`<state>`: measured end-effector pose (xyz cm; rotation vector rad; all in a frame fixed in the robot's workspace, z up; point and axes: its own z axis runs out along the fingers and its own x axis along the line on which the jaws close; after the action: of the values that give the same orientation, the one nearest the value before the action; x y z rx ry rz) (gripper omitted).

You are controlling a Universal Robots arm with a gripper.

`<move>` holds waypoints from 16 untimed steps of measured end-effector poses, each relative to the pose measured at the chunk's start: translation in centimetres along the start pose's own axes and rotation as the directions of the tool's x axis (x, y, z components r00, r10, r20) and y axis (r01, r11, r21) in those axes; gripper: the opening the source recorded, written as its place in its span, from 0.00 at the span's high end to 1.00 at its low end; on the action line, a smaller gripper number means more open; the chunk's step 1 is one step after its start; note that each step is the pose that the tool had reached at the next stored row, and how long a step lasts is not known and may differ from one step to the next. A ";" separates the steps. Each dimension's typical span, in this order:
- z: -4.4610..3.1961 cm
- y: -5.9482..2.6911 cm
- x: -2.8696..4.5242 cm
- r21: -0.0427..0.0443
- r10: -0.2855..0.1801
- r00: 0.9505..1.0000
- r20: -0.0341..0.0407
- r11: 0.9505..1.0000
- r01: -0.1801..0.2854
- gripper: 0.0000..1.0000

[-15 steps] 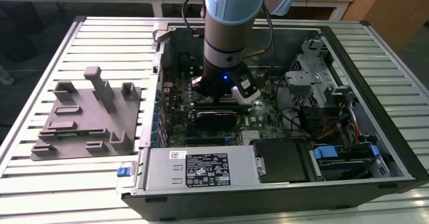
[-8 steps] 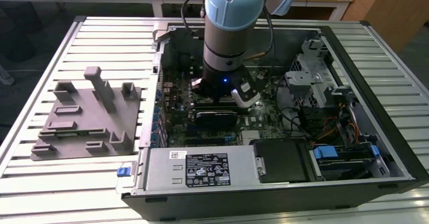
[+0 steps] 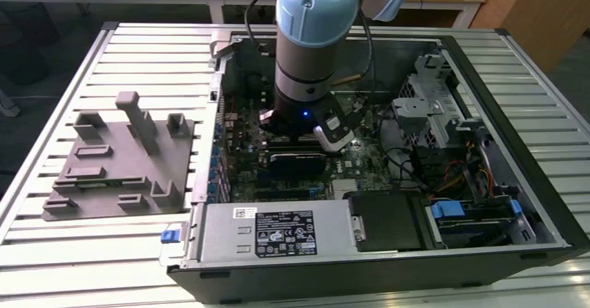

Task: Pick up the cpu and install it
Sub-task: 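Install the second cpu locking lever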

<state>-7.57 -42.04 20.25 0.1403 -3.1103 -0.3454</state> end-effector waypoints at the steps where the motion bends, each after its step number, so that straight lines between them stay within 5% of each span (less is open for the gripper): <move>1: 0.03 -0.01 0.07 -0.002 0.000 1.000 0.000 1.000 0.000 0.89; 10: 0.40 -0.07 0.53 -0.021 -0.001 1.000 0.002 1.000 0.001 0.89; 16: 0.79 -0.15 0.58 -0.049 -0.001 1.000 0.004 0.999 0.001 0.89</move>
<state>-8.14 -42.07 19.44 0.1407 -3.1031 -0.4220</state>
